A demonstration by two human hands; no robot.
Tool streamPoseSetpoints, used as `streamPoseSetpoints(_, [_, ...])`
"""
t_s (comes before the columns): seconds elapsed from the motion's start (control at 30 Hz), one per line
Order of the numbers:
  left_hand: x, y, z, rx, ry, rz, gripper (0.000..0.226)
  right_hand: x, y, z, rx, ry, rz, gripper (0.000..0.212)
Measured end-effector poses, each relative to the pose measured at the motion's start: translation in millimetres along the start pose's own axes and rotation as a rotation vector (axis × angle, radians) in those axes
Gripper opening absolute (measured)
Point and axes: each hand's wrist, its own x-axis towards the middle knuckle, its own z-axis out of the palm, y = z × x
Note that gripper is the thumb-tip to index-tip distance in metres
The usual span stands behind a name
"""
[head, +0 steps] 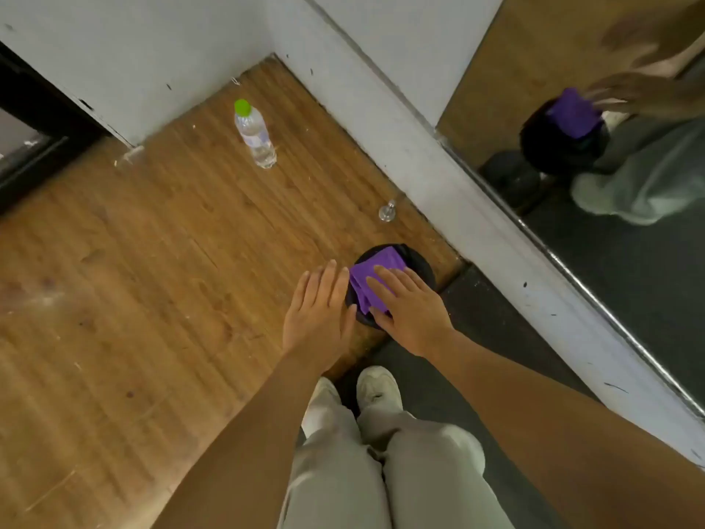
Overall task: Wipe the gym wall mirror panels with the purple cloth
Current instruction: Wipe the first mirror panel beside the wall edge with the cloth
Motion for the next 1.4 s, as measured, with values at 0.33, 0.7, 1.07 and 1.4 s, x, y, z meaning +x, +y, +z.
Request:
streamPoseSetpoints(0.33, [-22, -21, 67, 0.032, -0.010, -0.057, 0.054, 25, -17, 69, 0.023, 0.046, 0.204, 0.064])
streamPoseSetpoints(0.7, [-9, -18, 49, 0.031, 0.020, -0.035, 0.052, 23, -14, 64, 0.091, 0.212, 0.177, 0.057])
streamPoseSetpoints(1.07, [11, -1, -59, 0.023, 0.022, -0.006, 0.051, -9, -12, -63, 0.288, 0.176, 0.151, 0.041])
streamPoseSetpoints(1.4, [55, 27, -228, 0.042, 0.113, 0.089, 0.050, -34, -17, -226, 0.089, 0.377, -0.050, 0.031])
